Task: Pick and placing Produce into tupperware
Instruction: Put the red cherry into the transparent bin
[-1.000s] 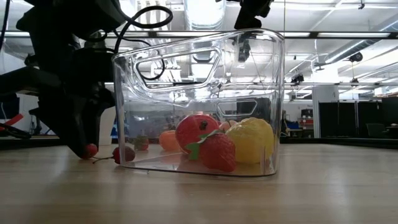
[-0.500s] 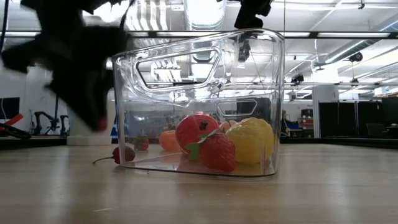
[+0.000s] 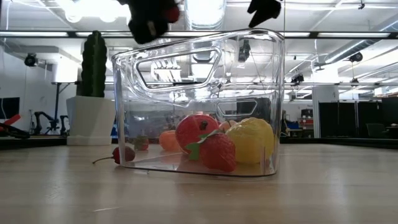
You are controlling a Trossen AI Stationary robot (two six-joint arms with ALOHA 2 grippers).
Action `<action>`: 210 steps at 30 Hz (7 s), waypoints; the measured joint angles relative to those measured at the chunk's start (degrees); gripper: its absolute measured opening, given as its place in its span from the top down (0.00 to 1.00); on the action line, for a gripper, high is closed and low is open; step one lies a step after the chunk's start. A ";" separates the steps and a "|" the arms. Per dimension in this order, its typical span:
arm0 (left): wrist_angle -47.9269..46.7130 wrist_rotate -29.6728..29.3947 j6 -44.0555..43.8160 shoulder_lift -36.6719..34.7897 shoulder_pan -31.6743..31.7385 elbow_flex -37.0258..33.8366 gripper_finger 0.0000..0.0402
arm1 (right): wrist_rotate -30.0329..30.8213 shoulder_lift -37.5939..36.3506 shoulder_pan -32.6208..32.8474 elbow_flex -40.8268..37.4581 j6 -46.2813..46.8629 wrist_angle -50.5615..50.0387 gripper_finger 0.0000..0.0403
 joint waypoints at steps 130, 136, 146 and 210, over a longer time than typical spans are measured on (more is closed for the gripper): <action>10.04 -0.66 -5.56 7.27 -3.47 2.84 0.81 | 9.98 -4.92 -8.31 -4.71 3.39 -2.95 0.18; 8.15 -3.34 -6.09 5.71 -3.22 2.52 0.81 | 9.98 -4.92 -8.31 -4.71 3.55 -2.93 0.18; 6.33 -2.88 -10.67 5.79 -0.03 1.43 0.66 | 5.17 -4.89 -8.29 -5.77 0.67 -3.36 0.18; -29.96 -19.68 -8.59 -6.86 8.83 -19.32 0.49 | 2.30 36.72 -6.56 -12.84 -32.05 16.66 0.18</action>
